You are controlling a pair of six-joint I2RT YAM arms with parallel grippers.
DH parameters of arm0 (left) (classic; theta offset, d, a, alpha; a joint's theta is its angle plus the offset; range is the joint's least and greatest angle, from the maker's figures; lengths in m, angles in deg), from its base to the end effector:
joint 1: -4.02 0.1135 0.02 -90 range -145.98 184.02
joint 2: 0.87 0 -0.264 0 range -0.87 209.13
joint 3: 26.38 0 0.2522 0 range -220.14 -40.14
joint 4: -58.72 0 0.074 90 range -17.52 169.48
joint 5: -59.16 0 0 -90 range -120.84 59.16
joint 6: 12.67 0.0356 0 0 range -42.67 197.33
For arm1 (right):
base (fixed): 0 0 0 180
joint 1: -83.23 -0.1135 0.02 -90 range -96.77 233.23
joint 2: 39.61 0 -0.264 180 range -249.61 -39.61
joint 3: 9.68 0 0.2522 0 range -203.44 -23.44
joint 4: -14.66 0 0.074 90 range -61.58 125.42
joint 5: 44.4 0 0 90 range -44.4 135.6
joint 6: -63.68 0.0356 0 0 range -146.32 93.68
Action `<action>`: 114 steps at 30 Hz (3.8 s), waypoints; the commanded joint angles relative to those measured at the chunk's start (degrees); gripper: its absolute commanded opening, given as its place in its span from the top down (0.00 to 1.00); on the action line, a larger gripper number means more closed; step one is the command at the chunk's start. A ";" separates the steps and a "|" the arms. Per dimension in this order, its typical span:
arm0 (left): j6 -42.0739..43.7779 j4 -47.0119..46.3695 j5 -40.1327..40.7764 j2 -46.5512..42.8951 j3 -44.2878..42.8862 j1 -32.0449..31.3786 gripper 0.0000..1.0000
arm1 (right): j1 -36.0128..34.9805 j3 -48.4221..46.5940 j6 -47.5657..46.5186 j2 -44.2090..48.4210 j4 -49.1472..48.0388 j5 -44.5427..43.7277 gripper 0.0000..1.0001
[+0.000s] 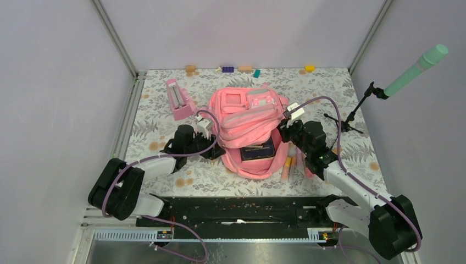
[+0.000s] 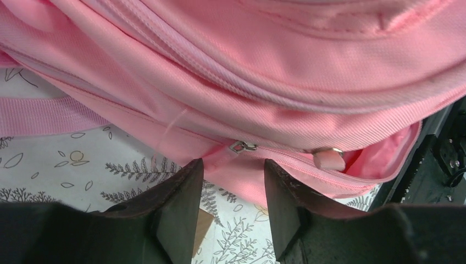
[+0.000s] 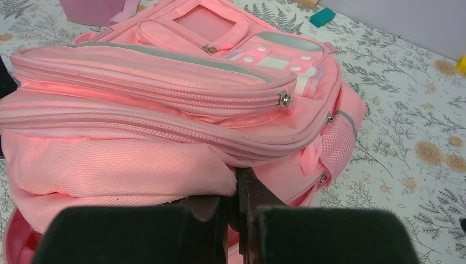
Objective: Pack the student bag
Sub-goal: Zip the student bag at the center of the board.
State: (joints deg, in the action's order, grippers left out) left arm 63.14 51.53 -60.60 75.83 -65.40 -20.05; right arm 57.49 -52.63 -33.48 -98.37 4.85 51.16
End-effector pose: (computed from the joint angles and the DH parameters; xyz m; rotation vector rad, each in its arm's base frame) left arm 0.2204 -0.1178 0.1630 0.5087 2.1065 -0.9392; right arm 0.2098 0.1050 0.2591 -0.5474 1.5940 0.3254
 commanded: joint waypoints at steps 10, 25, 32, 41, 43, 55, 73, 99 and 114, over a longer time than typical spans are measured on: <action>2.94 -3.91 0.82 3.71 -4.39 0.44 0.62 | 0.60 -3.39 2.49 0.03 -2.62 3.46 1.00; 3.26 -4.66 0.74 5.63 -5.41 0.35 0.67 | 0.68 -3.59 3.09 -0.22 -2.64 5.22 1.00; 1.95 -5.46 -2.16 6.01 -5.13 -0.83 0.86 | 0.69 -3.53 3.26 0.04 -2.62 5.50 1.00; 1.44 -3.88 0.56 4.14 -4.37 -3.27 1.00 | 0.69 -3.32 3.30 0.31 -2.55 5.69 1.00; 0.99 -3.42 1.74 2.60 -4.02 -3.83 1.00 | 0.69 -3.33 3.21 0.19 -2.53 5.69 1.00; -2.78 -0.35 9.46 -4.90 -2.66 -9.75 1.00 | 0.69 -4.29 3.23 -1.65 -1.36 5.82 1.00; -8.87 1.96 11.83 -17.65 2.81 -12.64 1.00 | 0.60 -4.16 6.81 -2.98 1.68 2.10 1.00; -19.68 8.90 21.68 -20.75 -0.14 -14.44 1.00 | -1.91 4.78 19.88 9.42 10.05 0.13 0.36; -20.40 10.47 18.44 -21.71 0.91 -9.19 1.00 | -1.93 14.55 46.95 28.75 28.88 -4.85 0.40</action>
State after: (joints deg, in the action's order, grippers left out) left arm 43.07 66.63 -40.66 55.35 -62.58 -30.06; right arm 55.96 -41.42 4.81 -69.06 32.71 44.65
